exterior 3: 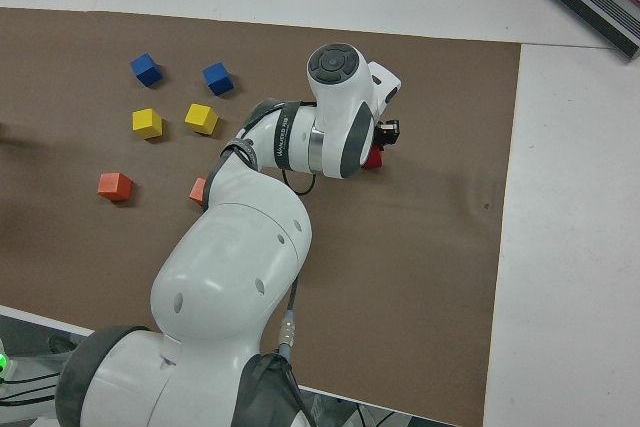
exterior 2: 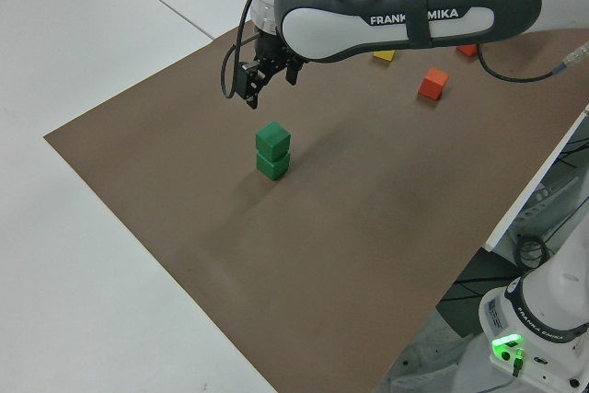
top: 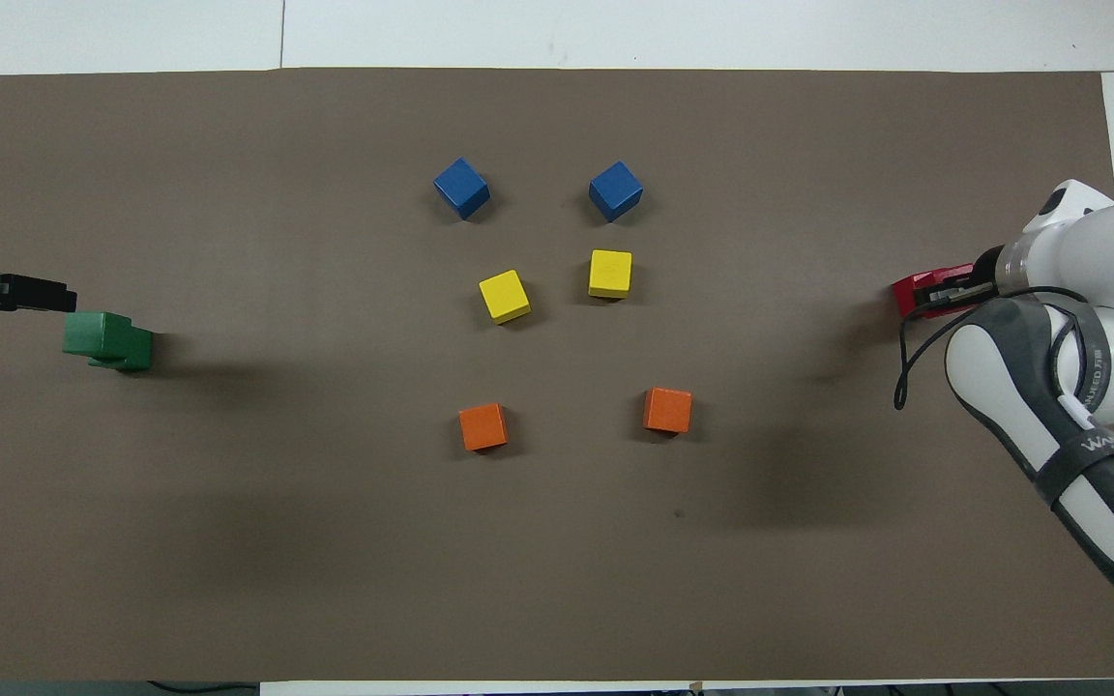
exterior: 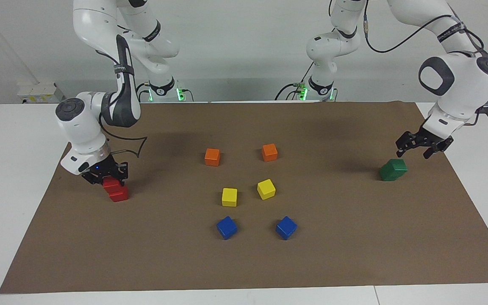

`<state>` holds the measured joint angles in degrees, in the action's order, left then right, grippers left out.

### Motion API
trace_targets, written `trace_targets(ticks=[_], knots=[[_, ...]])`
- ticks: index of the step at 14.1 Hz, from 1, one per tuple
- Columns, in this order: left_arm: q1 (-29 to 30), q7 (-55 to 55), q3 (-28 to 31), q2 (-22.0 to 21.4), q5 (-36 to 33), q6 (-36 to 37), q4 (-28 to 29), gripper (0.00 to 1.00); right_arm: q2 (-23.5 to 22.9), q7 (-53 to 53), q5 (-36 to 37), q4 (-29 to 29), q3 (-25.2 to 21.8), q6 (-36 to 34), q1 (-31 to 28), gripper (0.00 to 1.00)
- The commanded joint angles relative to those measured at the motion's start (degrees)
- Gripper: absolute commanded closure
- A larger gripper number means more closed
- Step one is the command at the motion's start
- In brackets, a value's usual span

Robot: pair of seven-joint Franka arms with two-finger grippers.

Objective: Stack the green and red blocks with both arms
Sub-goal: 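Open the left gripper and draw it back from the green stack, then open the right gripper and draw it back from the red stack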

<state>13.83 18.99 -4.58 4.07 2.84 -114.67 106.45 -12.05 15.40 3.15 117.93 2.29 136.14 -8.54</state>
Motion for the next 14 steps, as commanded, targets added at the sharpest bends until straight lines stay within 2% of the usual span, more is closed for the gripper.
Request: trace_targets(ticks=[1, 3, 4, 5, 6, 11, 14], knots=[[-1.17, -0.36, 0.01, -4.67, -0.99, 4.26, -0.54, 0.0, 1.59, 0.69, -0.52, 1.77, 0.52, 1.24, -0.42, 1.0], [-2.48, -1.58, 0.01, -6.97, -0.99, 7.69, -1.33, 0.0, 1.59, 0.77, -0.6, 1.77, 0.52, 1.24, -0.42, 1.0], [-3.1, -4.81, -0.08, -6.97, -0.99, 9.88, -2.99, 0.0, 1.5, 0.77, -0.52, 1.69, 0.52, 1.32, -0.42, 0.78], [-4.15, -8.67, -0.43, -6.89, -0.99, 12.95, -5.44, 0.0, 1.41, 0.69, -0.52, 1.6, 0.52, 1.41, -0.25, 0.35], [-4.85, -11.75, -0.52, -6.71, -0.99, 15.15, -7.38, 0.0, 1.41, 0.42, -0.52, 1.42, 0.52, 1.41, -0.25, 0.0], [-5.83, -13.89, -0.87, -6.89, -0.99, 25.53, -13.36, 0.0, 1.32, 0.51, -0.52, 1.16, 0.43, 1.41, -0.33, 0.0], [-6.0, -16.79, -0.96, -6.89, -0.99, 26.16, -13.81, 0.0, 1.24, 0.42, -0.52, 0.64, 0.43, 1.15, -0.33, 0.0]])
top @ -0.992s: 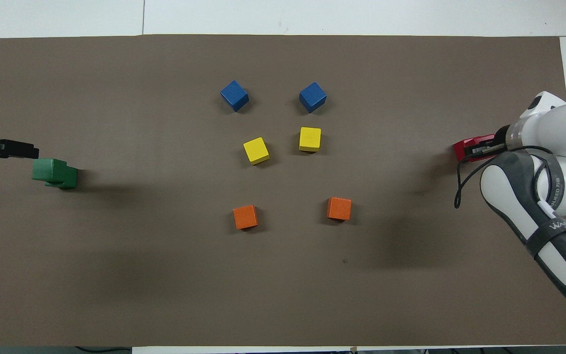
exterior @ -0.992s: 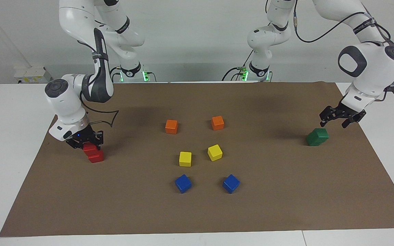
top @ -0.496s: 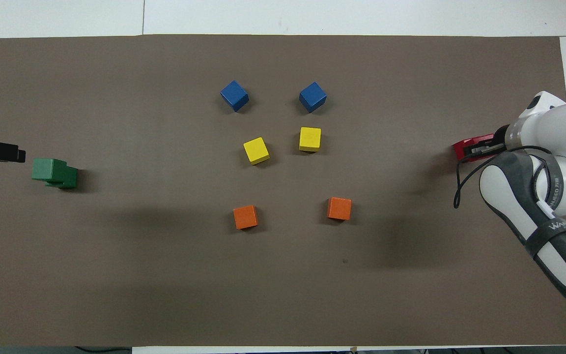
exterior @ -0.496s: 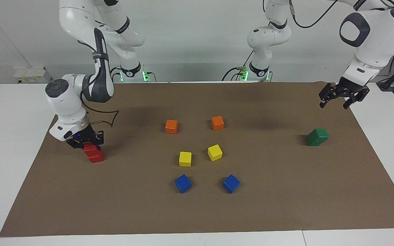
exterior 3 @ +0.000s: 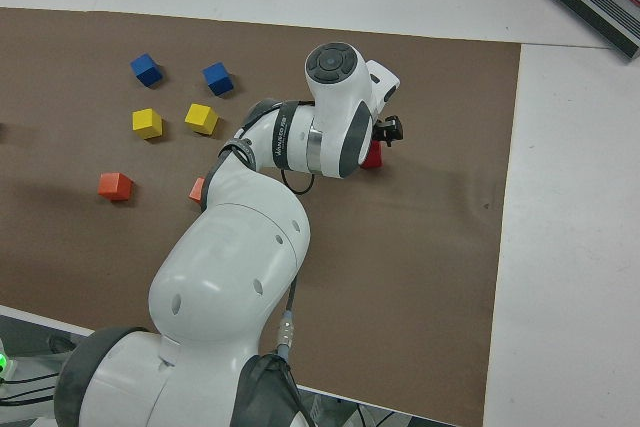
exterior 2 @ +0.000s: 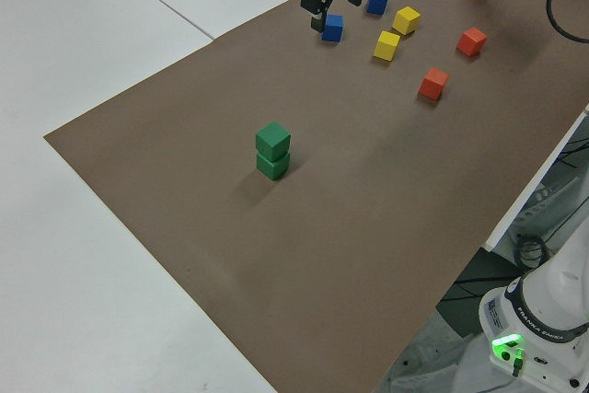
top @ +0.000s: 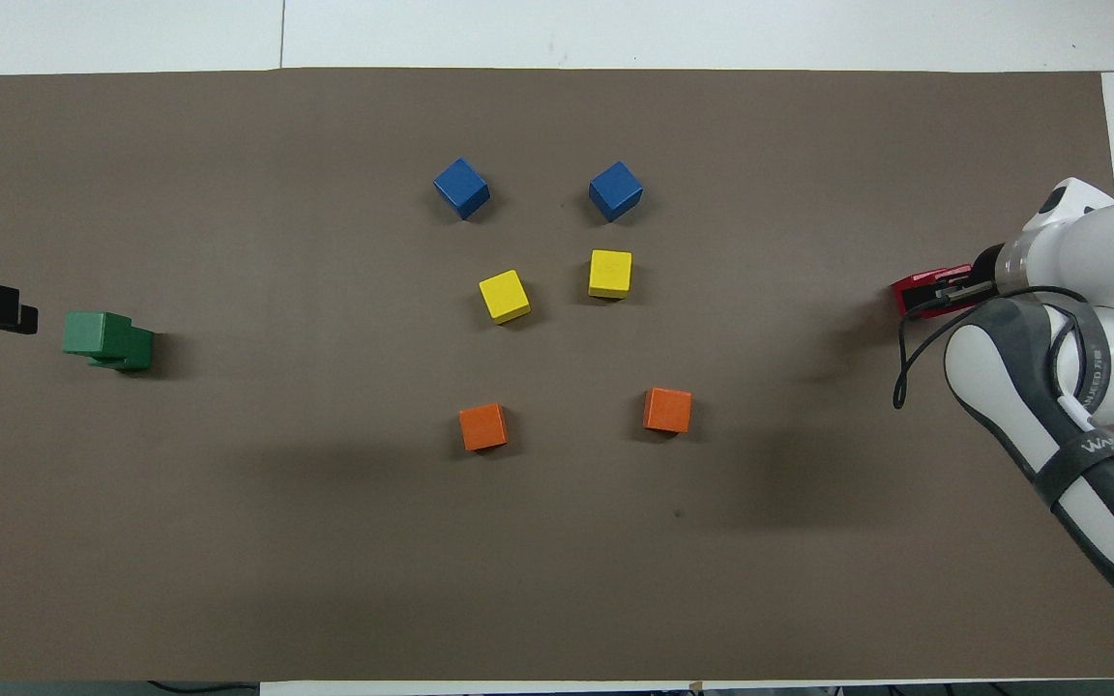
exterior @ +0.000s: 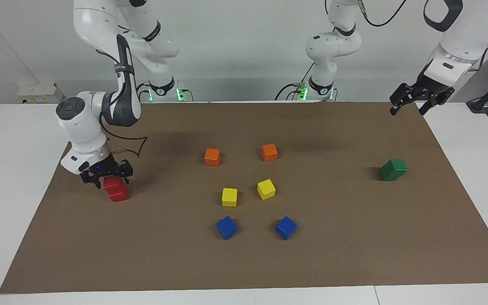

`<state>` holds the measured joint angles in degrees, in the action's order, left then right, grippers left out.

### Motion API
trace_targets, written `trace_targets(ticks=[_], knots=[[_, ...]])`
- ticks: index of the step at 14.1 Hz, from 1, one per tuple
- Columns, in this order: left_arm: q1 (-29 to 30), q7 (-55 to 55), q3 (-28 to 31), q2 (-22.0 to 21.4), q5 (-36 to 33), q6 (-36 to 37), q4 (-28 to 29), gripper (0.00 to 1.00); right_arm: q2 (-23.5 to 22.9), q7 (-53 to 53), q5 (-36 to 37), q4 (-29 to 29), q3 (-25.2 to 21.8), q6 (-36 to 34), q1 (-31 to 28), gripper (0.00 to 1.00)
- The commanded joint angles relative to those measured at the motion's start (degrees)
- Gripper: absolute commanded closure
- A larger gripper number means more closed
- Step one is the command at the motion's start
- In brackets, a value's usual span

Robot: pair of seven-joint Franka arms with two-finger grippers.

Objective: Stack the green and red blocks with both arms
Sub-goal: 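Open the right gripper and draw it back from the red stack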

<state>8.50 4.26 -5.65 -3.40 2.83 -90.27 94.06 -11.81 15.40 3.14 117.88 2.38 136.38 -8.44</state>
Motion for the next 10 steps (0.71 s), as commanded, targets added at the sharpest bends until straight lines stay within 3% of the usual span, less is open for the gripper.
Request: trace_targets(ticks=[1, 3, 5, 10], knots=[[-0.68, -2.06, 0.12, 0.58, -1.16, 2.11, -1.51, 0.0, 0.91, 0.43, -0.5, -0.27, 0.35, 0.21, -0.44, 0.0], [-0.86, -2.06, 0.2, 0.67, -1.68, 3.08, -1.51, 0.0, 1.61, 0.34, -0.59, -2.21, 0.43, -2.15, -0.44, 0.0], [-2.08, -2.06, 0.2, 1.37, -2.38, 4.31, -4.13, 0.0, 4.15, -2.02, -0.59, -5.98, 0.61, -9.69, -0.09, 0.0], [-2.97, -1.97, 0.47, 1.73, -4.48, 6.6, -5.29, 0.0, 15.22, -9.75, -0.68, -8.37, 2.98, -23.58, 1.06, 0.0]])
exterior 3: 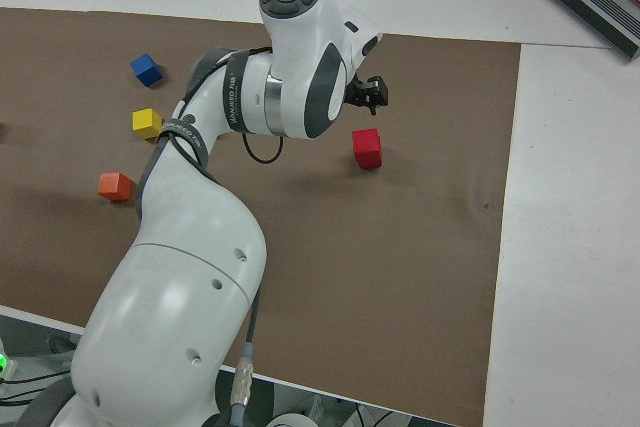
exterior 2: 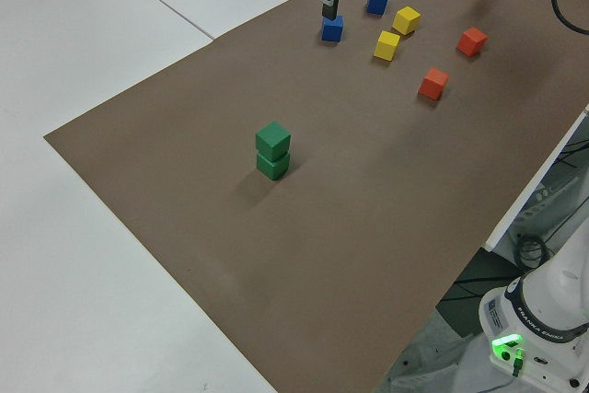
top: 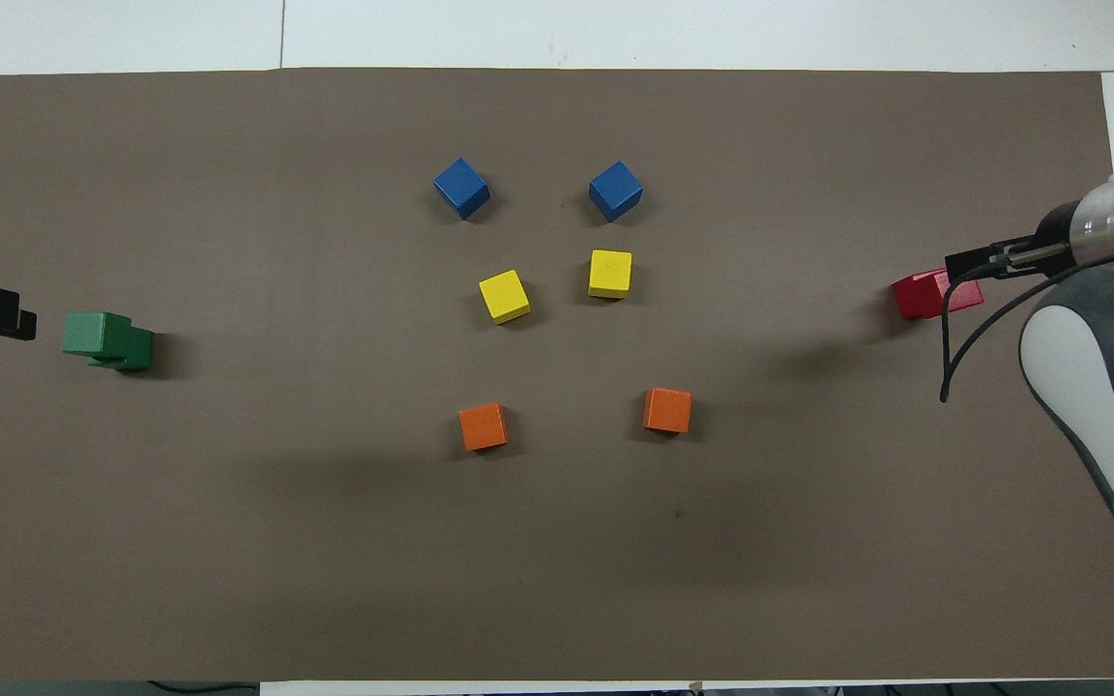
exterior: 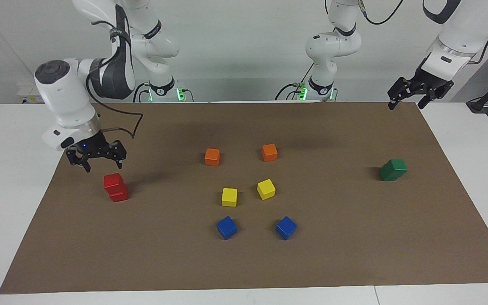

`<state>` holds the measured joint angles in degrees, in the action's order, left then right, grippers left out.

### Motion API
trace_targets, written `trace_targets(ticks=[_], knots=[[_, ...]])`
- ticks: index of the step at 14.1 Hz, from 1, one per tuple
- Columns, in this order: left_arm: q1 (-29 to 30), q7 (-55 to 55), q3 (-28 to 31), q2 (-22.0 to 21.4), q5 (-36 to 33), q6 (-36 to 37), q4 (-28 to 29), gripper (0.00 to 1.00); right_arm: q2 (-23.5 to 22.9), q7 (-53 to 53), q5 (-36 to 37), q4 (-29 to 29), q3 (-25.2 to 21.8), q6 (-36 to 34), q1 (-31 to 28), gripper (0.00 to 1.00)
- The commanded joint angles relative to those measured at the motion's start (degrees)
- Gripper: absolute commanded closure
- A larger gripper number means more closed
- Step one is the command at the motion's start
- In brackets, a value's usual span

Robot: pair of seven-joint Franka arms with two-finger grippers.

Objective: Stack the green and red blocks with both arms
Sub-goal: 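Open the right gripper and draw it back from the red stack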

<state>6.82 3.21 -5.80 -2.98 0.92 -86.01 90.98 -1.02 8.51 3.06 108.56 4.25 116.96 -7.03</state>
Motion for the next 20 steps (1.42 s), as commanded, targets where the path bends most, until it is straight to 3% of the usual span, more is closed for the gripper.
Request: trace_targets(ticks=[1, 5, 9, 11, 20], knots=[[-1.28, -0.93, 0.44, 1.4, -3.29, 2.34, -2.21, 0.0, 6.54, -4.62, -0.68, 0.69, 1.28, -7.5, -0.35, 0.0], [-1.55, -0.93, 0.44, 1.31, -2.51, 2.16, -2.21, 0.0, 11.21, -7.45, -5.61, -0.71, 1.81, -16.48, -0.44, 0.0], [-1.55, -0.93, 0.35, 1.31, -2.24, 1.9, -2.21, 0.0, 8.33, -7.81, -4.91, -6.76, 1.81, -20.79, -0.44, 0.0], [-1.55, -1.02, 0.35, 1.4, -2.24, 1.9, -2.21, 0.0, 4.11, -7.81, -4.73, -12.82, 1.81, -24.57, -0.53, 0.0], [-1.46, -1.02, 0.35, 1.31, -1.71, 1.81, -2.12, 0.0, 2.95, -7.19, -4.64, -15.31, 1.81, -24.94, -1.15, 0.0]])
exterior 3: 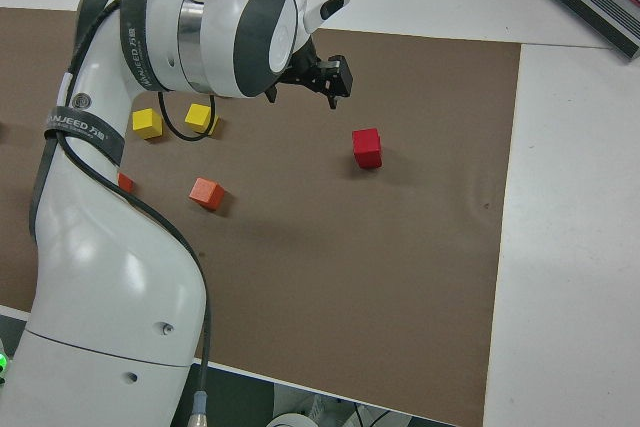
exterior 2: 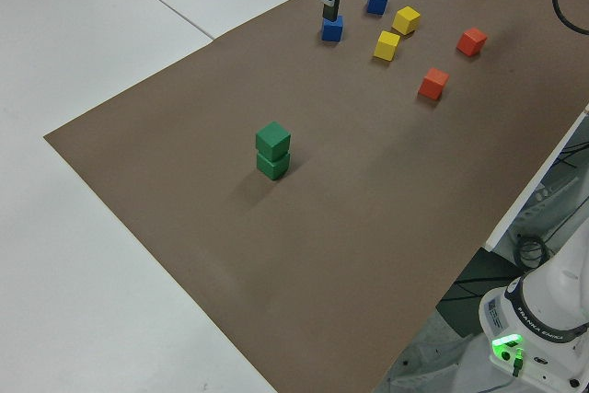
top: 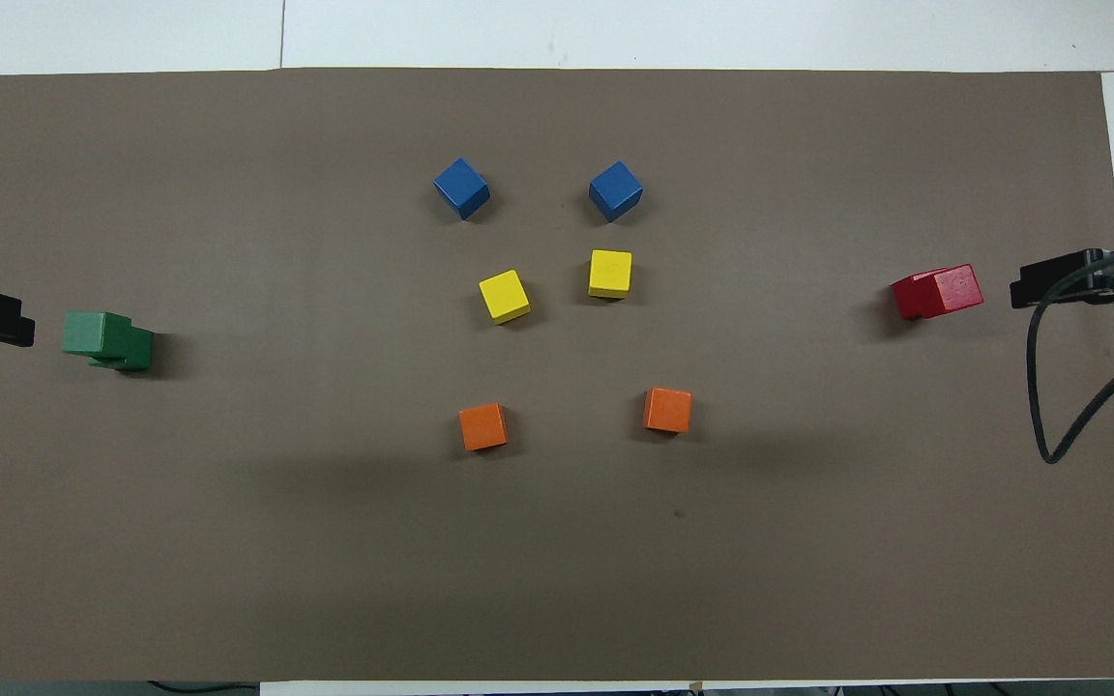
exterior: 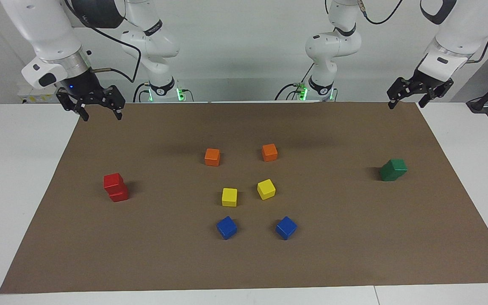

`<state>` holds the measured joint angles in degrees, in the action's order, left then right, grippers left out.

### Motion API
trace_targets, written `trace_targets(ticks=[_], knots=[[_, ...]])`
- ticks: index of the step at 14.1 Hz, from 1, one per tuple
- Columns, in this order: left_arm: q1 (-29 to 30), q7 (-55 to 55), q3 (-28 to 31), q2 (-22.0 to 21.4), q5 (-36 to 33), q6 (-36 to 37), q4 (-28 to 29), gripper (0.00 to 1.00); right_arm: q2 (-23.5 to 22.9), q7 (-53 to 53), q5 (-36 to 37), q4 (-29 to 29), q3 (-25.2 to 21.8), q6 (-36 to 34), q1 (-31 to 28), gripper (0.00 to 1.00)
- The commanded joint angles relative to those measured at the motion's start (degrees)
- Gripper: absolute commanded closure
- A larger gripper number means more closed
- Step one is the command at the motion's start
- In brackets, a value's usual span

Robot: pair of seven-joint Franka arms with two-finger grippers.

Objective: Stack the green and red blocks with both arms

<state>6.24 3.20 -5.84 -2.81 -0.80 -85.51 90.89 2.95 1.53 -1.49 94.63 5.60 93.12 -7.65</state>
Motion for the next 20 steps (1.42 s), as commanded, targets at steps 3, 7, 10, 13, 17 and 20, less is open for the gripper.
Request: trace_targets(ticks=[3, 7, 10, 13, 17, 20], knots=[[-0.79, -1.0, 0.65, 0.96, 0.27, 0.35, -1.41, 0.0, -1.1, -0.04, -0.09, -1.47, -1.63, -1.71, 4.01, 0.0], [-0.88, -1.09, 0.83, 2.18, 0.27, -0.09, -1.68, 0.0, -1.1, -0.04, -0.18, -1.47, -8.51, -1.8, 8.53, 0.0], [-1.05, -1.09, 0.83, 2.81, 0.27, -0.62, -1.77, 0.0, -1.28, -0.13, -0.18, -1.47, -8.42, -1.71, 8.27, 0.0], [-1.05, -1.09, 0.65, 2.81, 0.27, -0.1, -1.59, 0.0, -1.28, -0.21, -0.18, -1.47, -7.63, -1.62, 7.57, 0.0], [-1.05, -1.09, 0.48, 2.72, 0.27, -0.53, -1.33, 0.0, -1.28, -0.13, -0.18, -1.56, -7.63, -1.8, 7.48, 0.0], [-0.62, -1.35, 0.57, 2.54, 3.15, -2.81, -0.19, 0.0, -1.36, -0.13, 0.61, -1.56, -7.71, -1.97, 7.39, 0.0]])
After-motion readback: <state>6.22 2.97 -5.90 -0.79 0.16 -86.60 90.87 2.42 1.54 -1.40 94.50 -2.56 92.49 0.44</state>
